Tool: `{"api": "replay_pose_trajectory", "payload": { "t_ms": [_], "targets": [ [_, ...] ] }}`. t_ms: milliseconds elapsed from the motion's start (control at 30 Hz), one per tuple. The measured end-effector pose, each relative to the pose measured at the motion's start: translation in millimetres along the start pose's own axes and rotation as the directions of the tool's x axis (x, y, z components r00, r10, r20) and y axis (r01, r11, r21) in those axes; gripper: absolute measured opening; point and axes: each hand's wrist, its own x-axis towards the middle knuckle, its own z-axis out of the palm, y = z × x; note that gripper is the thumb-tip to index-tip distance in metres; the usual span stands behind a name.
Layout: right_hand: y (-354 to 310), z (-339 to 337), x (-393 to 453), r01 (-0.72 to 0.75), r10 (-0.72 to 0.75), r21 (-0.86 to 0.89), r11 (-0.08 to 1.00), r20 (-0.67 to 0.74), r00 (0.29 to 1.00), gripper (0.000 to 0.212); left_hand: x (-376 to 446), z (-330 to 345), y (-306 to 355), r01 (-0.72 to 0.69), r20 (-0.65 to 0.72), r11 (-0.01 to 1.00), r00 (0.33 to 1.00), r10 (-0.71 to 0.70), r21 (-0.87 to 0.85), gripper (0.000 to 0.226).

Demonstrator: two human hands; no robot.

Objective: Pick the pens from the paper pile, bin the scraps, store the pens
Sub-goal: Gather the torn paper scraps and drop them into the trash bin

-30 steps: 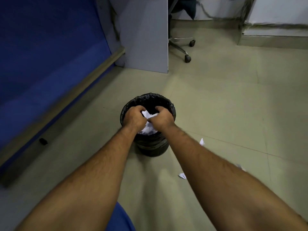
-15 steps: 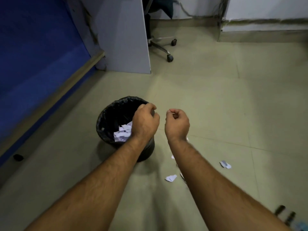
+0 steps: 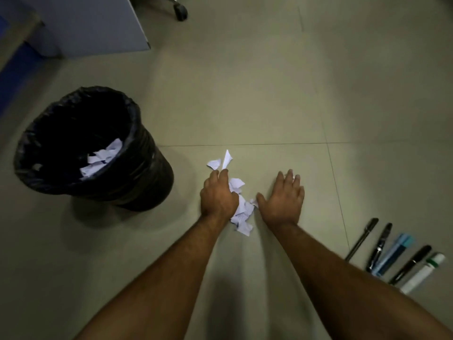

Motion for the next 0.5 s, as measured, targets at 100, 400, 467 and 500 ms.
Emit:
{"api": "replay_pose_trajectory", "payload": {
  "t_ms": [100,400,467,500],
  "targets": [
    [8.3,13.2,6.4,0.086,-0.086,-0.004,0.996,0.057,0.995,0.080,12.8,11.1,-4.3,-0.020,-0.031,0.999,0.999,0.021,0.024,0.052],
    [-1.9,35.3,-18.0,0.304,-0.304,0.158,0.940,-0.022,0.952,0.063,50.6,21.9,-19.5,-0.056,-0.061,0.979,0.996,0.069,0.197,0.062],
    [-0.4,37.5,-19.9,0.333,-0.331,0.167,0.928,-0.043,0.943,0.066,70.0,23.9,-26.2,-0.033,0.047,0.980,0.999,0.025,0.196,0.069],
    [-0.8,36.8,-19.9,0.345,-0.342,0.172,0.923,-0.051,0.938,0.067,78.3,23.7,-27.3,-0.049,0.129,0.981,0.991,0.025,0.188,0.072]
  ]
}}
